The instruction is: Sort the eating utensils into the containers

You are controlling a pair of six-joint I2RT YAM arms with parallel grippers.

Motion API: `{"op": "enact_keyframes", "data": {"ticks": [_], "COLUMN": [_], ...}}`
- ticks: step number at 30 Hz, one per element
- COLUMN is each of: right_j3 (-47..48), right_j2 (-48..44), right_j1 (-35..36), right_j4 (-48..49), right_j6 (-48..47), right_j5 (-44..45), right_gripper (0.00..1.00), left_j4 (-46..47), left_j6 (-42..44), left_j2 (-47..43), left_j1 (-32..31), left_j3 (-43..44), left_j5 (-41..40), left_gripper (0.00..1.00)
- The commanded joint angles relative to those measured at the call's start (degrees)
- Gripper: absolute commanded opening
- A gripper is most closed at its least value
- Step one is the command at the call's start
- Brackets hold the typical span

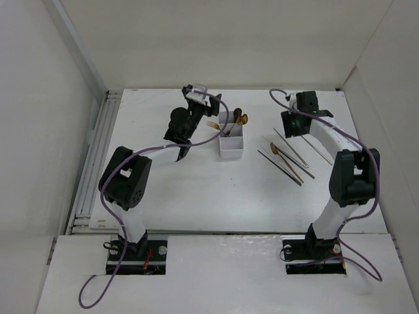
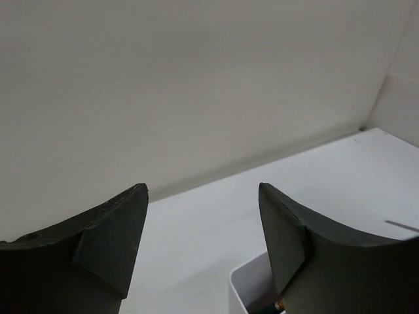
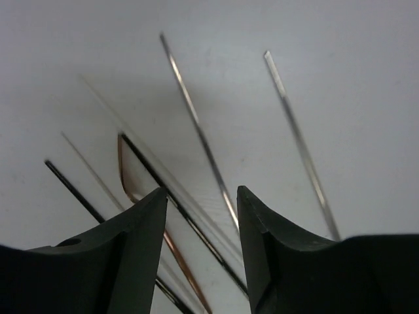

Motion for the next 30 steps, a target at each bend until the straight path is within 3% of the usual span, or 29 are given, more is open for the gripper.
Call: {"op": "enact_keyframes", "data": {"ticks": [1, 5, 9, 19, 26, 30], "right_j3": [1.6, -2.1, -2.7, -5.1, -5.1, -4.4], "right_j2": [2.8, 4.6, 8.2, 9.3, 9.3, 10.9], "right_j1": [0.2, 2.0, 5.2, 5.2, 5.2, 5.2], "right_j4": [-11.0, -9.7, -10.3, -7.9, -8.5, -8.3], "right_j6": [-1.8, -1.2, -0.6, 3.4, 4.6, 5.9], "right_j5": [-3.7, -4.5, -3.7, -2.3, -0.5, 0.3], "right_gripper": [0.52, 0.46, 0.44, 0.34, 0.33, 0.26], "left_j4": [6.0, 3.9, 0.0, -1.3, -2.6, -2.1], "left_j6": [6.1, 9.2, 10.0, 9.5, 8.4, 8.4], "left_j2": [-6.6, -9.6, -11.6, -11.6, -10.3, -10.3], "left_j1": [0.1, 0.6, 0.6, 0.6, 1.7, 2.8], "left_j3": [-3.8, -7.8, -9.9, -10.4, -9.0, -9.0], "left_j5": [-7.2, -14.7, -16.6, -17.1, -16.6, -16.1], "left_gripper": [0.66, 0.66, 0.66, 0.66, 0.66, 0.66]}}
